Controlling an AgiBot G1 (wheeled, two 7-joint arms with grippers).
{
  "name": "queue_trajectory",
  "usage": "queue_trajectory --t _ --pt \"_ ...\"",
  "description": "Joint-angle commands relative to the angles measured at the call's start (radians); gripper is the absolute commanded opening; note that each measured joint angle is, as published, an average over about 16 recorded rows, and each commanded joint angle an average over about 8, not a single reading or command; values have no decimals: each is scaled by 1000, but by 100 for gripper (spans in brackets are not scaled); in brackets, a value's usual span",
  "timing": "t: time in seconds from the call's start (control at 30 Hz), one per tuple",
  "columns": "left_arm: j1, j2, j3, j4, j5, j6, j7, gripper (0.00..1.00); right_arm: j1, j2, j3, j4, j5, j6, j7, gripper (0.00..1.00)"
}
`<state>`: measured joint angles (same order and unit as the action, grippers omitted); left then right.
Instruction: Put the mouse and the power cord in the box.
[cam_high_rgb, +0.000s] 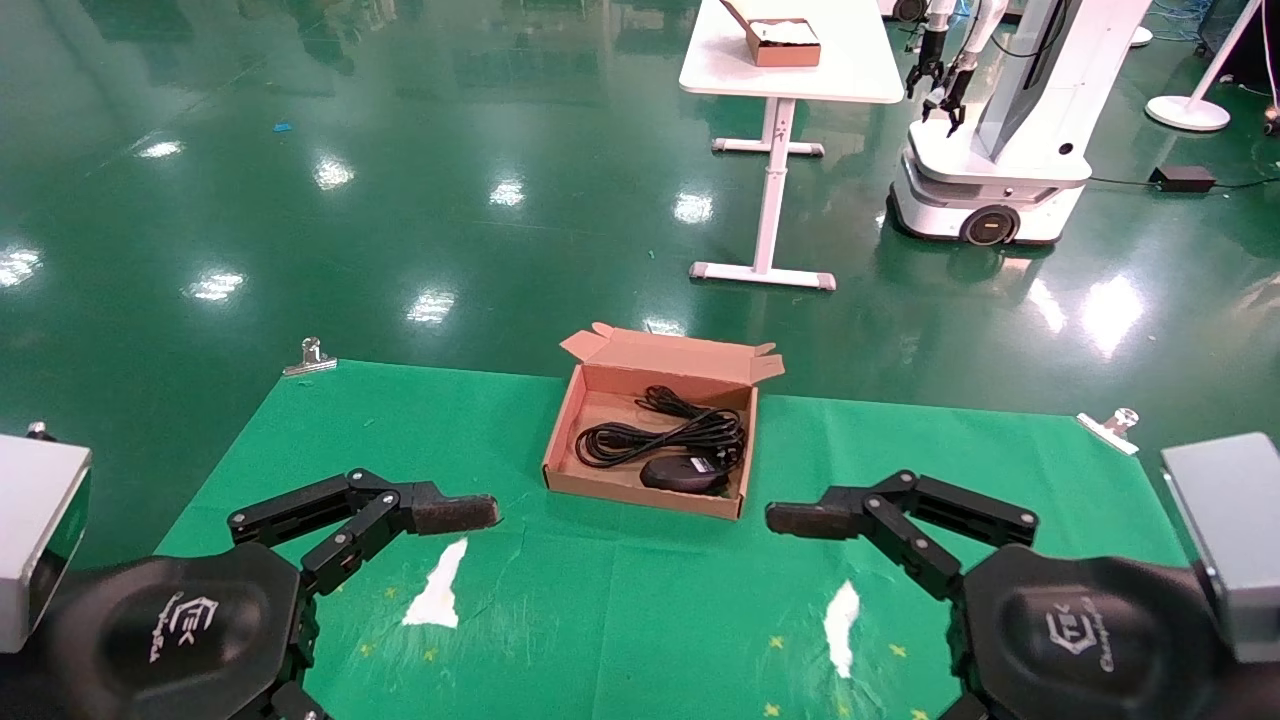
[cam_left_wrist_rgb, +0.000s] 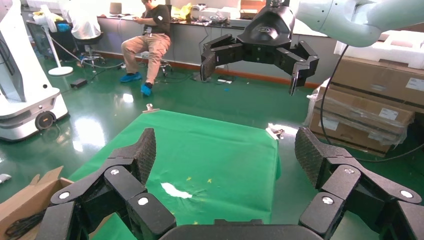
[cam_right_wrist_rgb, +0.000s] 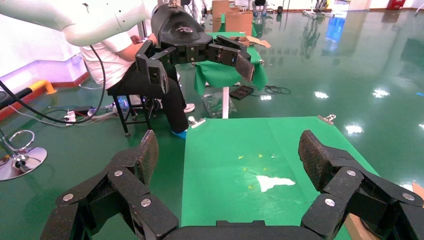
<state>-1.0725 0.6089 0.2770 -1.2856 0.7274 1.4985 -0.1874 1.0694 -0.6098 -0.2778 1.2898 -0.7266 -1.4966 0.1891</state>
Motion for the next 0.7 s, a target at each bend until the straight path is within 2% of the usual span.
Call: queue_trajectory --t 0.03,0.7 --pt "0 0 1 0 1 -1 0 100 1 0 0 -2 -1 0 -1 100" --pt "-2 2 2 2 2 -3 0 100 6 -2 -2 -8 -5 2 -3 100"
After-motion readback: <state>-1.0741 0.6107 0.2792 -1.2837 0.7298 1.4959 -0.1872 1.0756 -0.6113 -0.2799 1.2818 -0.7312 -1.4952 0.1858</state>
